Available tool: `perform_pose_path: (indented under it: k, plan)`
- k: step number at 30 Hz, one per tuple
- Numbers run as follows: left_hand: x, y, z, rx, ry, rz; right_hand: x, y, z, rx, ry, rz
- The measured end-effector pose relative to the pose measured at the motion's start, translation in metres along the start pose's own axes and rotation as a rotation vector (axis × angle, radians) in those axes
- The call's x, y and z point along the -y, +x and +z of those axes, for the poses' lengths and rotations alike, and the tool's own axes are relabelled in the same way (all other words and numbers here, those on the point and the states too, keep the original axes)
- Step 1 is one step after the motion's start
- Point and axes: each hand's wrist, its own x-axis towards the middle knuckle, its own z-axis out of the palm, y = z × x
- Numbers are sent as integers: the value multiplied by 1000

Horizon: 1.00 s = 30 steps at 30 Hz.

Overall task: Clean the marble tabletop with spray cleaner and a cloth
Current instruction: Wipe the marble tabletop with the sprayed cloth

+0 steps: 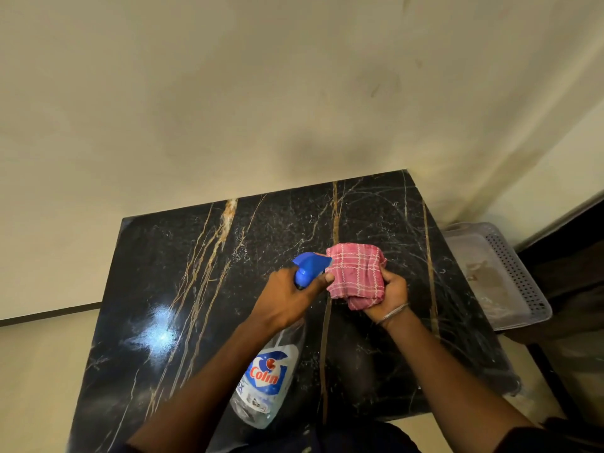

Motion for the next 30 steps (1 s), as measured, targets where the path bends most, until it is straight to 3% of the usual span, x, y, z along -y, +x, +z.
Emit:
perform_pose_path:
  k: [12, 16, 24, 27, 30]
  plan:
    - [13, 11, -6, -27, 73, -44, 10, 8, 0, -22, -15, -13]
    - [15, 14, -5, 32, 36, -42, 9, 14, 4, -24, -14, -6]
    - [13, 26, 0, -29, -13, -60, 9, 19, 14, -35, -61, -18]
    - [15, 31, -5, -21, -44, -60, 16, 23, 19, -53, -118, -86]
    - [26, 37, -10, -3, -60, -92, 16, 35, 30, -42, -318, -272]
